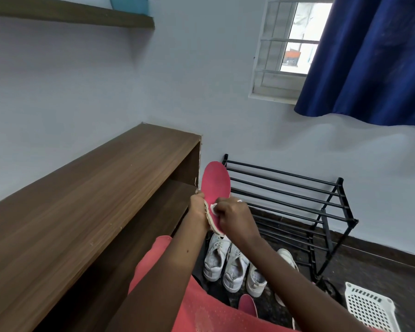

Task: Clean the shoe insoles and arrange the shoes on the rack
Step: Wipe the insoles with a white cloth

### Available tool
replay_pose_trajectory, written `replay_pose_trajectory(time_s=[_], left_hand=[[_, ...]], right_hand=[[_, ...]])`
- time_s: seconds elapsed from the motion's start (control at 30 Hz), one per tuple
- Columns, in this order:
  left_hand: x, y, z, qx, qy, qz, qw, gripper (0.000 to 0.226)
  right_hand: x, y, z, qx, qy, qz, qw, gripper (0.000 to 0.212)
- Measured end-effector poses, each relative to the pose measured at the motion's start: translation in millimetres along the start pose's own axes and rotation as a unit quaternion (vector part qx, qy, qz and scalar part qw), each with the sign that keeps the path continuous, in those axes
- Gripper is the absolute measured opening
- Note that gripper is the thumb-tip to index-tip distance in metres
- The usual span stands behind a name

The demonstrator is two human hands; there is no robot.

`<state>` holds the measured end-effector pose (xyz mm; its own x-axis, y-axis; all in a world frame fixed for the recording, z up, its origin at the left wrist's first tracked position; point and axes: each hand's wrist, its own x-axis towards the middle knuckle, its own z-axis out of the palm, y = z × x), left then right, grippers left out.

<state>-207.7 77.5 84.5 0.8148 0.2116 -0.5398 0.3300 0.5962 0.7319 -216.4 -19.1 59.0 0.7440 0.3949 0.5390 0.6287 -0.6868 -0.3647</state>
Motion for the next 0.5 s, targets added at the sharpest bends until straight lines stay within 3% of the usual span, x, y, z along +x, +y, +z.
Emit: replay_pose_trajectory(time_s=[0.27, 0.4, 0.5], left_hand=[[-4, 5, -2, 0.014, -0.029, -0.01, 0.999, 0.034], [16, -1, -3, 0.022, -0.018, 0.01, 1.0, 0.049], [19, -12, -6, 0.039, -0.07, 0.021, 0.997, 0.061]], right_hand=[[-33, -17, 3, 0.047, -0.001, -0.015, 0.999, 0.02], [-5, 3, 0, -0.01, -0.037, 0.098, 0.994, 0.02], [22, 20, -7, -0.037, -0.057, 0.154, 0.986, 0.024]])
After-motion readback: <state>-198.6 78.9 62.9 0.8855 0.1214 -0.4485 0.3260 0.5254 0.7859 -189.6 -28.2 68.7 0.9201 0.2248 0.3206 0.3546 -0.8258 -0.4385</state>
